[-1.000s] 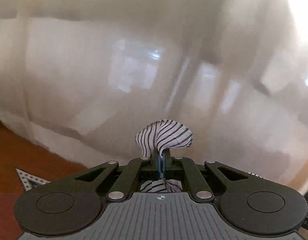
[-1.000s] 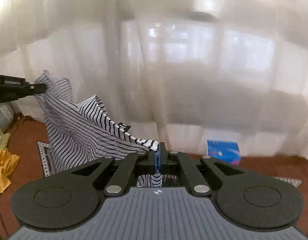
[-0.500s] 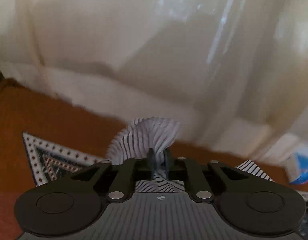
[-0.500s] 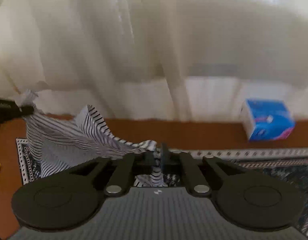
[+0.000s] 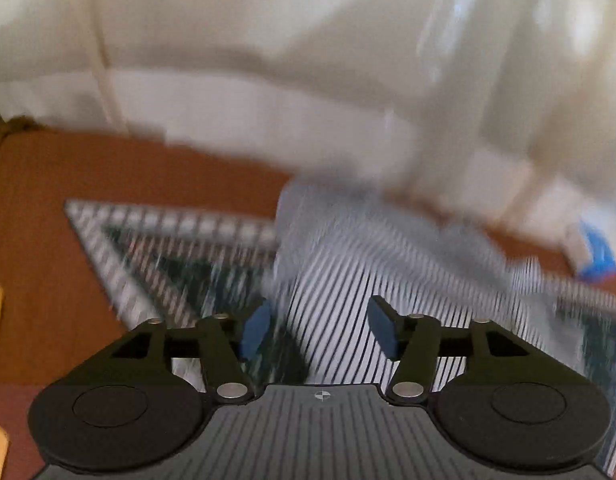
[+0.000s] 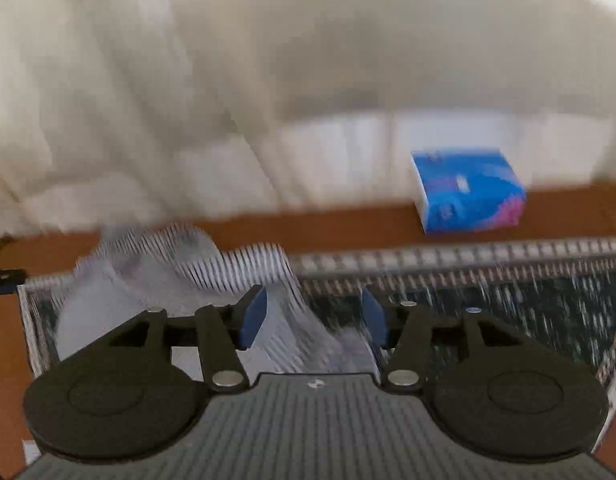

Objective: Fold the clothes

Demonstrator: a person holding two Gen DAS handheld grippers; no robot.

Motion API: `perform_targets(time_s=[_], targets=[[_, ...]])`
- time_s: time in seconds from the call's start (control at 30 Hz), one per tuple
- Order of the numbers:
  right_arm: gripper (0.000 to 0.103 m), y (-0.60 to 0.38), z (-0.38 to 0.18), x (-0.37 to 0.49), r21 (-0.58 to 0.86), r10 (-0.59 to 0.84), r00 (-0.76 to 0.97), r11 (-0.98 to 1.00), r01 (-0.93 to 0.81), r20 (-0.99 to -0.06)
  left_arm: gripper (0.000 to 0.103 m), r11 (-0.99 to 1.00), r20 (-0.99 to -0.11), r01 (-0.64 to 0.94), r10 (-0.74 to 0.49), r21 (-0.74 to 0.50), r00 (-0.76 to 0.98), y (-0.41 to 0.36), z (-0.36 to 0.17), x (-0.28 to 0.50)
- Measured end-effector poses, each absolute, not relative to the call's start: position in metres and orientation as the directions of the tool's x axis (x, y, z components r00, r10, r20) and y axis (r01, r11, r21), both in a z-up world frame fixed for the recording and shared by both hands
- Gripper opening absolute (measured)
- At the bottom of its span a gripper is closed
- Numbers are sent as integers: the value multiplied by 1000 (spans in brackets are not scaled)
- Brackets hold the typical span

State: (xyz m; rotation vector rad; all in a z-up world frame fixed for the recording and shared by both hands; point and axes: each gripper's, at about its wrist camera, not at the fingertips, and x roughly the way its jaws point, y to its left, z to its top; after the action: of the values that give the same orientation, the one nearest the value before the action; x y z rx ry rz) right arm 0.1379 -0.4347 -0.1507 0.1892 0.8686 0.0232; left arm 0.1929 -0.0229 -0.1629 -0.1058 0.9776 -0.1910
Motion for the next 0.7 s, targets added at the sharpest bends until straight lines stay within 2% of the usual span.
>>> perform_targets(time_s=[0.2, 0.37, 0.53, 0.6, 0.7], targets=[[58, -428, -201, 119, 157, 82, 540, 983, 95, -838, 80, 985, -868, 96, -173, -146, 465, 7, -201, 143], [58, -416, -217, 110, 187, 106, 515, 976, 109, -850, 80, 977, -883, 21, -203, -214, 423, 19, -212, 133], [58, -399, -222, 110, 207, 131, 516, 974, 93, -846, 79, 978, -889, 34, -199, -204, 413, 10, -218, 134], [58, -391, -223, 110, 177, 112, 521, 981, 75, -846, 78, 979, -890, 45, -200, -199, 410, 5, -221, 134], [59, -385, -224, 111, 143, 94, 527, 988, 53, -844, 62, 985, -891, 71, -173, -158, 420, -2, -224, 133]])
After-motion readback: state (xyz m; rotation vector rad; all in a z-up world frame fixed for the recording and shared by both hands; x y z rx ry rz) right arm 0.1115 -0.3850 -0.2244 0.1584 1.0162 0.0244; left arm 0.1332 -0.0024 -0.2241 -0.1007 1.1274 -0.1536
